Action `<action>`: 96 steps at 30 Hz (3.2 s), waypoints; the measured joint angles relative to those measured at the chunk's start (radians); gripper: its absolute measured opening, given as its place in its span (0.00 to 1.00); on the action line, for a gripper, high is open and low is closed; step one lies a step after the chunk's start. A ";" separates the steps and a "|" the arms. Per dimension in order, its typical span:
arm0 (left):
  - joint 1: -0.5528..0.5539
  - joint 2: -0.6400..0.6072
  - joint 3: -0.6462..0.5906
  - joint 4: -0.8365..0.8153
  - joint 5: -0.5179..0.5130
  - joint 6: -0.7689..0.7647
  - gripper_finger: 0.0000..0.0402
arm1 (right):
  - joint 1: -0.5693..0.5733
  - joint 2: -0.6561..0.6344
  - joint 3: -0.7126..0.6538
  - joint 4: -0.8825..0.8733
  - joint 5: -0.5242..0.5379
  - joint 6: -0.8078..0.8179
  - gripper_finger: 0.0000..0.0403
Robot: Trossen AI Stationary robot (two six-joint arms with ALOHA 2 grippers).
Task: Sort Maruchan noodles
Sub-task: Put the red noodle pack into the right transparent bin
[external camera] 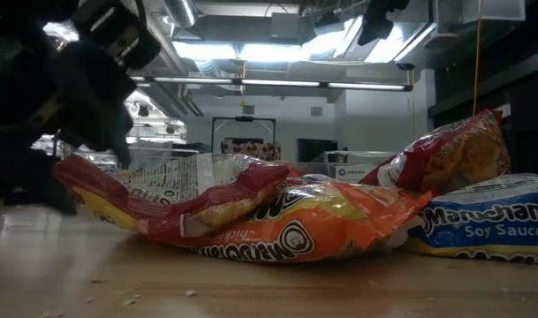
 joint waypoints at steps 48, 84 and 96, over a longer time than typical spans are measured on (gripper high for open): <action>0.150 -0.010 -0.001 0.215 -0.223 0.162 0.00 | 0.000 -0.002 0.000 0.027 -0.007 0.002 0.69; 0.853 -0.250 0.366 -0.019 0.070 0.821 0.00 | -0.001 -0.086 0.000 0.223 0.165 0.057 0.69; 1.018 -0.002 0.621 -0.053 0.271 0.944 0.00 | -0.001 -0.105 0.000 0.234 0.285 0.062 0.69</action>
